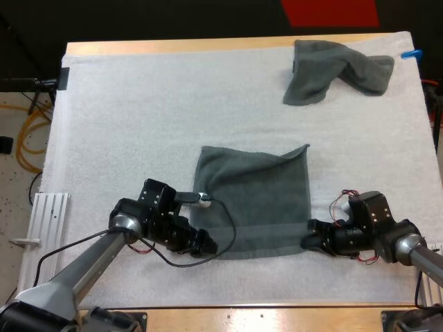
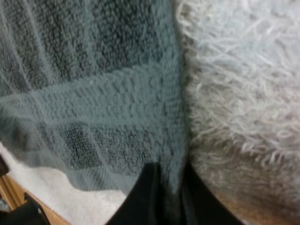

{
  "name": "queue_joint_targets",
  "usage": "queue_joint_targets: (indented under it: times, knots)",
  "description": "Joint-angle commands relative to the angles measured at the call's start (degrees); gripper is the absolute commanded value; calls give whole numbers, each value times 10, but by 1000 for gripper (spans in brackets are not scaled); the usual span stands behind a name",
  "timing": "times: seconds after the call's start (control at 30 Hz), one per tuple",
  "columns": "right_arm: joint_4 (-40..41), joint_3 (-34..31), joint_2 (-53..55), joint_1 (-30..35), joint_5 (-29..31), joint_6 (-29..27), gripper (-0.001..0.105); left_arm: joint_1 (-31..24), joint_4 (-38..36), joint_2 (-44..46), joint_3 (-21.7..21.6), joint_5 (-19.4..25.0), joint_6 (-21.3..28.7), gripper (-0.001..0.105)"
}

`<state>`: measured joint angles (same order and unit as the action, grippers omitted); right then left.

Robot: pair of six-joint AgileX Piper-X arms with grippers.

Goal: Pick towel from pile fold and stack

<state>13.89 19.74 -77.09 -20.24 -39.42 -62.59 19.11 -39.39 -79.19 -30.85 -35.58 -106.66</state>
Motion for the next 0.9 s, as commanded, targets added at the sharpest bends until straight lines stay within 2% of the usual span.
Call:
queue_joint_targets:
  times: [0.0, 0.13, 0.17, 0.3, 0.5, 0.57, 0.67, 0.77, 0.87]
  knots:
    - [3, -1, 0, 0, -8, -6, 0, 4, -7, -9, 7, 1, -4, 44]
    - [3, -1, 3, 0, -8, -26, 0, 4, -16, -9, 7, 23, -1, 3]
    - [7, 0, 9, 0, -8, -37, 0, 4, -23, -5, 7, 23, 3, 0]
    - [54, 5, 60, 0, -4, -48, 0, 4, -72, 30, 6, 23, 18, 0]
    - [227, 36, 200, -1, 24, -84, 0, 4, -169, 145, 6, 15, 24, 0]
    - [293, 48, 252, -1, 36, -88, 0, 4, -198, 189, 6, -23, 24, 0]
    - [349, 56, 308, -1, 37, -88, 0, 4, -213, 223, 6, -63, 22, 0]
    - [340, 56, 335, -1, 57, -59, 0, 3, -184, 229, 6, -63, 2, 0]
    - [289, 56, 325, -1, 75, -22, 0, -1, -130, 213, 6, -63, -25, 0]
